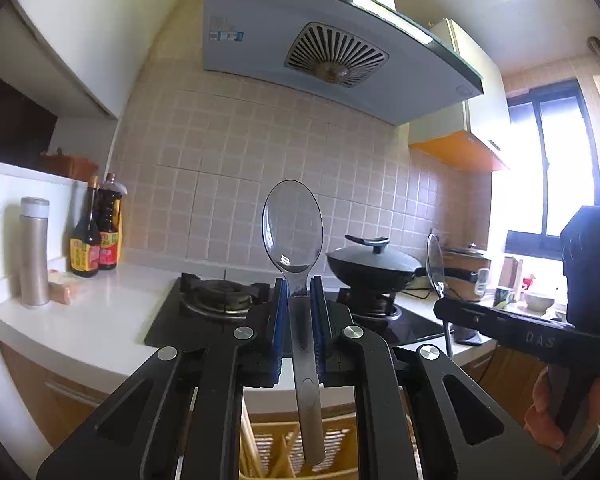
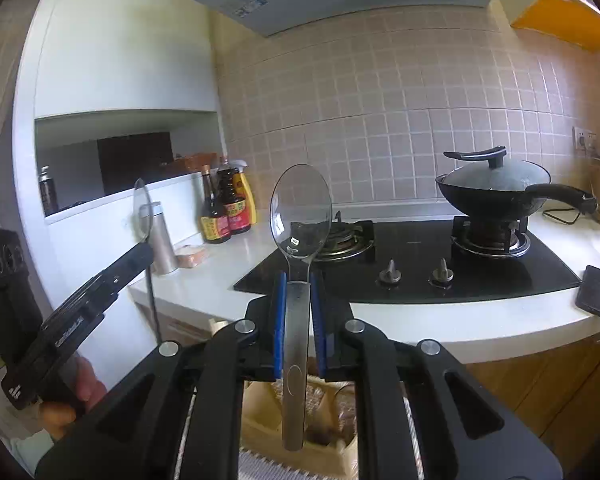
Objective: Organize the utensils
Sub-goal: 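Lift both held spoons up over the yellow basket with both tools, then open both tools to drop the spoons into the basket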
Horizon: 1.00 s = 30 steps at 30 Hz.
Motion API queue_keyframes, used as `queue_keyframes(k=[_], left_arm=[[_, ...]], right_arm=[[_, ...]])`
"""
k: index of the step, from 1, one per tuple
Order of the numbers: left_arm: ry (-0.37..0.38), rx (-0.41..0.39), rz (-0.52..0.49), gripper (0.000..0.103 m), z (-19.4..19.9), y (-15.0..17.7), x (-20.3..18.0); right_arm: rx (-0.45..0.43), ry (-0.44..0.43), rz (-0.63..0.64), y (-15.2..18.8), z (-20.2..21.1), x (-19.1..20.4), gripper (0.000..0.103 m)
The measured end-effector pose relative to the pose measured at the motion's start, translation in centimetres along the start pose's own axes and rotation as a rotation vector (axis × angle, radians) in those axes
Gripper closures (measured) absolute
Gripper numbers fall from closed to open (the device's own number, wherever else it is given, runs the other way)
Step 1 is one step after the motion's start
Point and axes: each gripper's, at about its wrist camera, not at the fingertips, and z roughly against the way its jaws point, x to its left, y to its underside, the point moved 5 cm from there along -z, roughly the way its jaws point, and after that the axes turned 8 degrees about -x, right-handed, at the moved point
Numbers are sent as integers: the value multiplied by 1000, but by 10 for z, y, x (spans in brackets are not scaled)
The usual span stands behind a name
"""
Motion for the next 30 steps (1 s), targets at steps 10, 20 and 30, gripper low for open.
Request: queue_keyframes(k=[10,20,30], left_arm=[[-46,26,8,93,-27,43,20],[-47,28,-36,92,-31,64,22],[-23,81,16,63,-17,70,36]], right_arm=[[-11,42,-7,42,-35,-31,93],[-16,27,-19,62,-39,-36,93],[30,8,-28,71,-18,-32,83]])
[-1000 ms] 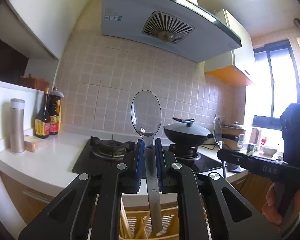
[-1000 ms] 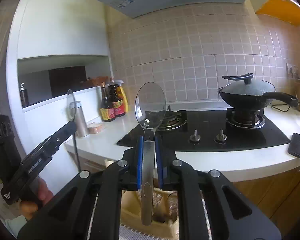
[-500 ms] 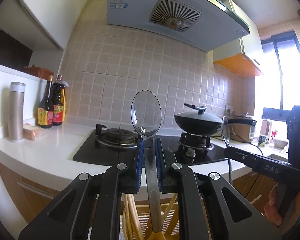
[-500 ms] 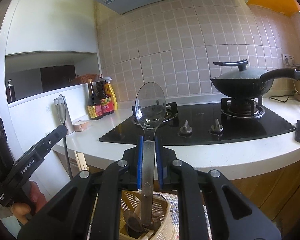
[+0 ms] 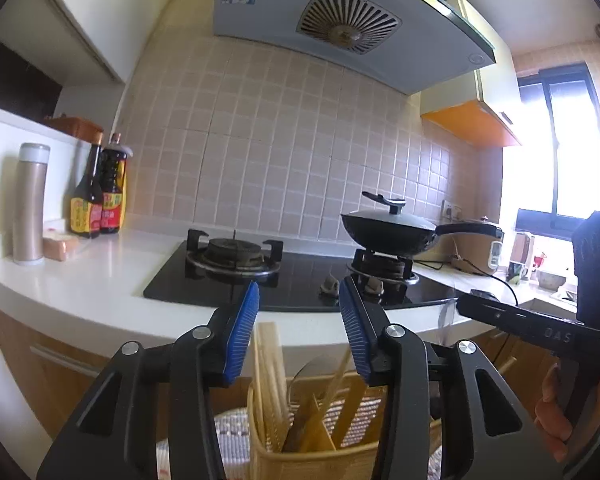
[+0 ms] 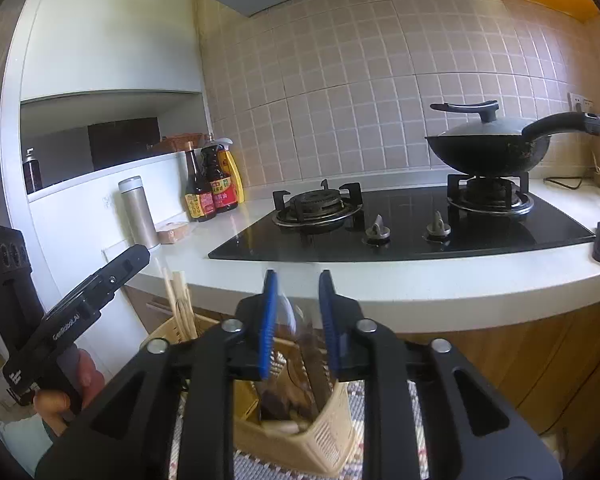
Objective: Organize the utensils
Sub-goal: 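Open both tools to drop the spoons into the basket, then lower both open tools toward the last clear spoons on the rug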
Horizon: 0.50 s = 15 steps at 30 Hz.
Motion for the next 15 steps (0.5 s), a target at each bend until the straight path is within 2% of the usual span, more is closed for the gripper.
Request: queue_keyframes(k=[6,11,15], left_arm=[[2,8,42,58,28,-14,5],[25,10,28,56,64,-33,-5],[49,59,19,50,92,-42,-17]], right_arm=[[7,-7,-16,-6,30,8,83],[0,-2,-13,-15,66,23,83],[41,6,-12,-13,88,38,83]])
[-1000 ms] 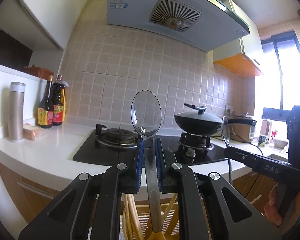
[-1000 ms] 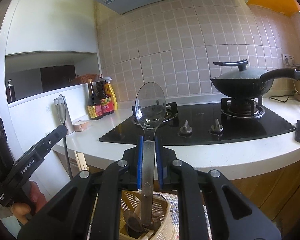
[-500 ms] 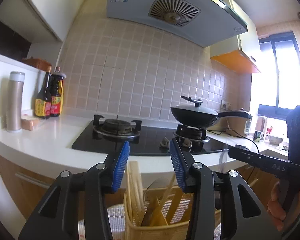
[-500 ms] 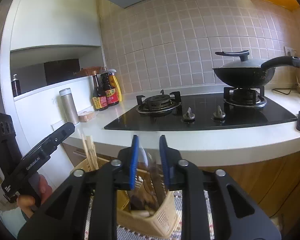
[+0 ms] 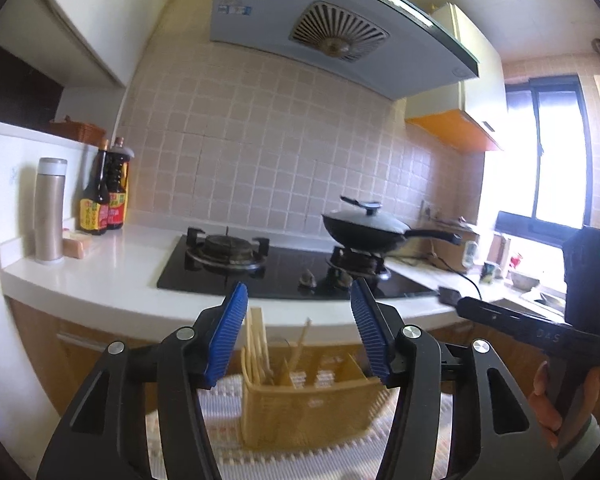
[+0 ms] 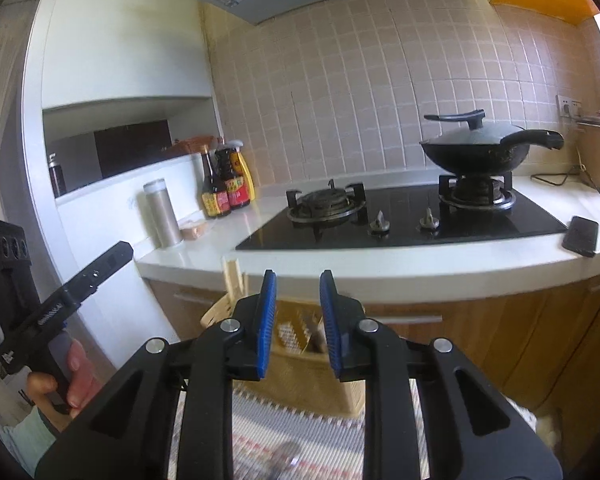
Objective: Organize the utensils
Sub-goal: 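Lower both open tools toward the last clear spoons on the rug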
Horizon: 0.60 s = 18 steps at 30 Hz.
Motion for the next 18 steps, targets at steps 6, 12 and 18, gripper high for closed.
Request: queue_keyframes(k=[6,12,18], left_arm=[[11,183,3,44,30,23,-9],[-26,379,72,44,51,73,7],[-34,625,118,44,52,139,18]], right_arm=[[155,61,25,30,17,23,79],[413,46,-26,84,10,36,75],[629,55,-83,143,-14,32,52]])
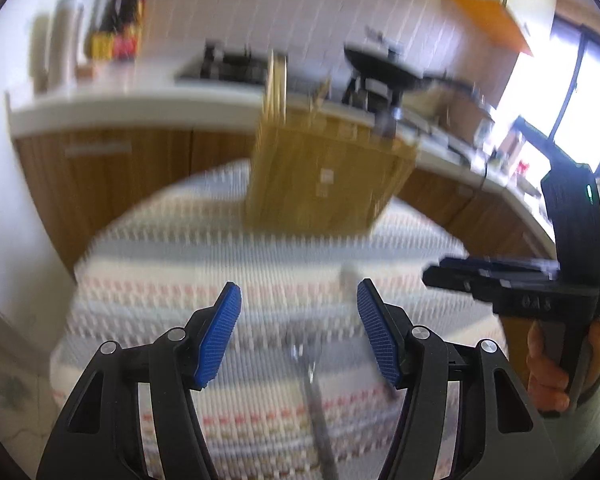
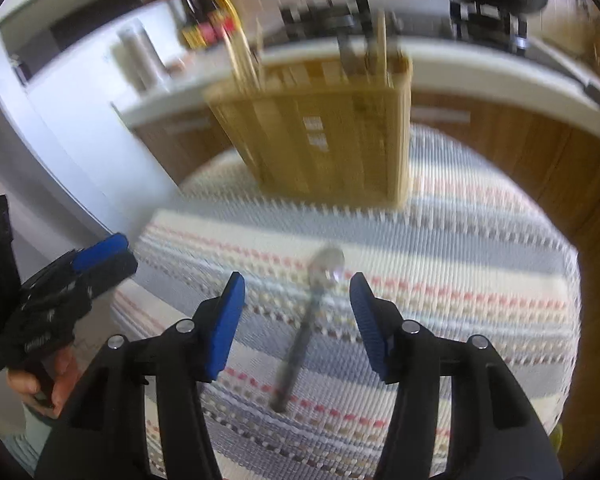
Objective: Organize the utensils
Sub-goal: 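Lower both open tools toward the last clear spoons on the rug, then grasp a clear spoon with the left tool while the right tool grasps the last spoon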
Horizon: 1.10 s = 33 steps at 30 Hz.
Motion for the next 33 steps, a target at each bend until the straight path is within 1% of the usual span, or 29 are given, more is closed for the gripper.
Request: queue_keyframes(k=[1,2,5,6,8,9,10,12,13,17,18,20,23,24,26,30,33], left_arm=[[-2,35,-6,44,-6,6,0],[-2,75,-16,44,-13,14,-1],[2,195,-52,44,-36,37,-5],[7,230,-69,44,-42,44,-7],[1,268,-98,44,-51,53,-10],[-6,280,-109,47,-53,57,-11],[-22,291,-123,52,-57,60,-12],[-32,306,-125,62,-61,63,-12],[-25,322,-122,63,-64,65,-11],[-25,333,-150,63,-68,66,-15],[-28,336,-153,63,-68,66,-16],[-39,344,-163,63,-74,64,-21],[-63,355,-188,63,-84,61,-31],[-70,356,-198,63,-87,61,-33],[-82,355,-214,63,-92,61,-36],[-91,361,-222,63,-92,63,-36],[-112,375,-255,63,-94,64,-39]], right_arm=[[35,-1,-13,4,-8,-1,52],[89,11,-37,10,-21,-5,54],[182,28,-72,19,-44,-10,66],[212,22,-89,22,-52,-11,67],[252,10,-113,23,-65,-11,70],[268,9,-124,22,-71,-12,71],[278,14,-129,22,-76,-11,71],[290,36,-123,21,-84,-9,73],[295,46,-121,20,-89,-8,74],[293,107,-70,17,-97,1,79],[292,135,-40,18,-99,5,80],[290,168,-3,20,-103,12,81],[283,231,67,24,-107,22,87],[282,236,77,25,-108,24,87],[284,233,79,28,-109,27,91],[288,230,69,36,-99,22,92],[292,236,68,42,-92,15,92]])
